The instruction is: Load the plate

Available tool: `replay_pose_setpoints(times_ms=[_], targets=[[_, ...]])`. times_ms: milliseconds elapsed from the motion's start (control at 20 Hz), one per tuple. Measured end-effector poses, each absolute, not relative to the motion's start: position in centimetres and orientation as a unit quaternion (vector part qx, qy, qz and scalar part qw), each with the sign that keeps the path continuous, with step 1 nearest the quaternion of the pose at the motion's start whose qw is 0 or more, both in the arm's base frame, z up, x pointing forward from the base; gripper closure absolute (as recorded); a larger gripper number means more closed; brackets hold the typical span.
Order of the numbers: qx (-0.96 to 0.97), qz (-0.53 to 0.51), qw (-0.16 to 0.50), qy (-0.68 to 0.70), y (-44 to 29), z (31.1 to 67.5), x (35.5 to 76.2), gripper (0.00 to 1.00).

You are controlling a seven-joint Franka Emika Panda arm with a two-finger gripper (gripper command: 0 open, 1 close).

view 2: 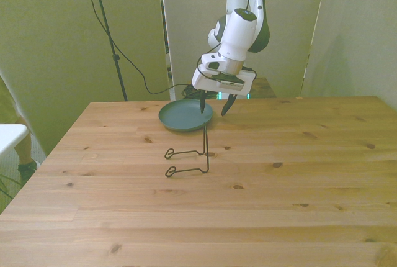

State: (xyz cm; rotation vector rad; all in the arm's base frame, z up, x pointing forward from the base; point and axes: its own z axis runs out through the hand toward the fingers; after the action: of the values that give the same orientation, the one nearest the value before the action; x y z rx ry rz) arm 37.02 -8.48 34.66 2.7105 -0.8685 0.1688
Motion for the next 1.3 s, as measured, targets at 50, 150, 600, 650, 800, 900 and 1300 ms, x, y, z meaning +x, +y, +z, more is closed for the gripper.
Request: replay_pose_setpoints(times_ms=[50,150,600,650,800,900,1300], targets=[[0.94,0.059,0.145,-0.302,-8.5,34.6,37.0,1.0],[0.94,0.058,0.146,-0.303,-8.7,34.5,37.0,1.0],[0.94,0.053,0.144,-0.306,-8.9,34.1,37.0,1.0],[0.94,0.052,0.144,-0.306,-8.9,34.0,37.0,1.0],[0.94,0.051,0.145,-0.305,-8.9,33.9,37.0,1.0],[0.94,0.051,0.145,-0.305,-8.9,33.9,37.0,1.0],[0.937,0.061,0.145,-0.311,-8.9,35.2,36.8,1.0]])
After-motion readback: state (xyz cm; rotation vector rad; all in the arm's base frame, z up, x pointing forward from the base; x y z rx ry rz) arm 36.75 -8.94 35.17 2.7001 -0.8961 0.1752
